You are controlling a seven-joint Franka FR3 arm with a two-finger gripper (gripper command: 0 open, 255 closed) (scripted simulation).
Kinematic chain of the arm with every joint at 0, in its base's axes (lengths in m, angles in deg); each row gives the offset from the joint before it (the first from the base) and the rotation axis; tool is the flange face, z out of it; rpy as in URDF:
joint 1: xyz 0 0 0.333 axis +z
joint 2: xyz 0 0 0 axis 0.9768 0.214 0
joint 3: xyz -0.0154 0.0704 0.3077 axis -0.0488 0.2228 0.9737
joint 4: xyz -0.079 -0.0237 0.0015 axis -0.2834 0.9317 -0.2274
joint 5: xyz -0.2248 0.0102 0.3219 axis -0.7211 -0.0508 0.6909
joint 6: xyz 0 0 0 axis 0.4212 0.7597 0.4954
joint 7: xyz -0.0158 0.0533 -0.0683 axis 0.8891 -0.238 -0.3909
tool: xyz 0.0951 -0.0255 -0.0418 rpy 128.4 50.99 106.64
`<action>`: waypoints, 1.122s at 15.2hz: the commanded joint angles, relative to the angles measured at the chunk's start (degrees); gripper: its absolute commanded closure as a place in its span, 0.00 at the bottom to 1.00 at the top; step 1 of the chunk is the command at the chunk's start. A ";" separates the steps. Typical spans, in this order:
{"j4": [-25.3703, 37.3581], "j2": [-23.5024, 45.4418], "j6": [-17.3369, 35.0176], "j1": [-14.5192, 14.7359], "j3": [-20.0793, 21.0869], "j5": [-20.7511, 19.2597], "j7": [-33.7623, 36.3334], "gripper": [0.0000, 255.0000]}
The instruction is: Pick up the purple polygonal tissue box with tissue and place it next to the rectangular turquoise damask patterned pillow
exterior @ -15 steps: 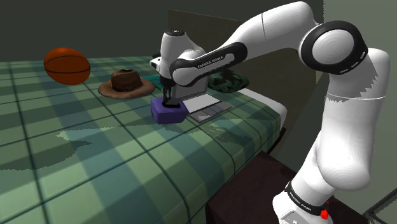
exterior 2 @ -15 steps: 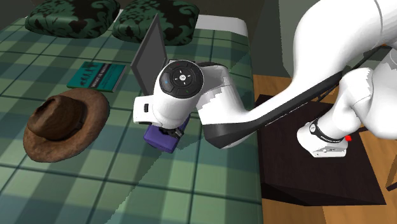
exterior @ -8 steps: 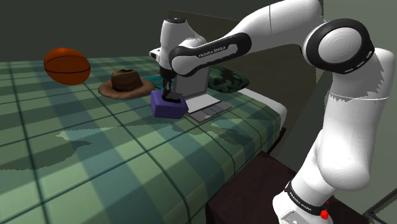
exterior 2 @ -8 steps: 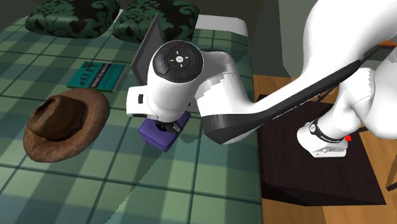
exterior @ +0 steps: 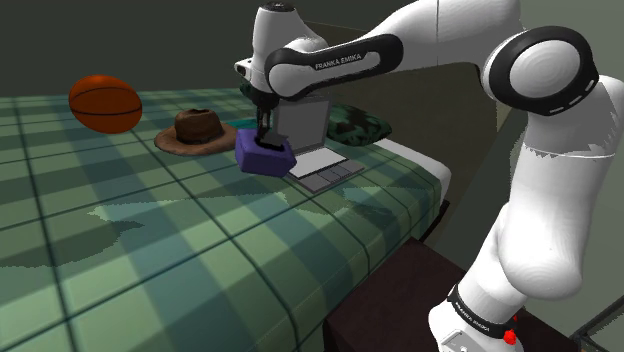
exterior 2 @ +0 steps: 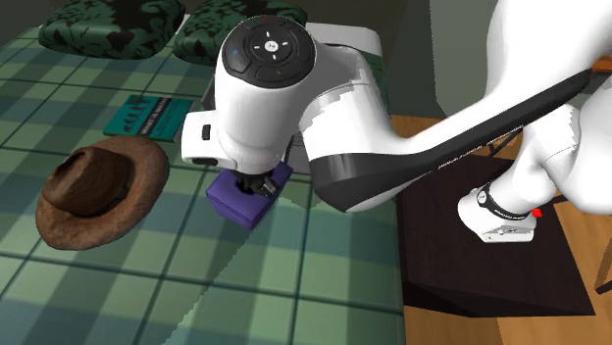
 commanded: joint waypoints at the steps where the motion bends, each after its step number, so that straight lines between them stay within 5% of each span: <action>1: 1.26 -0.27 -1.27 -0.06 0.04 0.28 -0.54 1.00; 17: 13.03 -0.55 -12.98 0.30 0.46 1.81 -3.72 1.00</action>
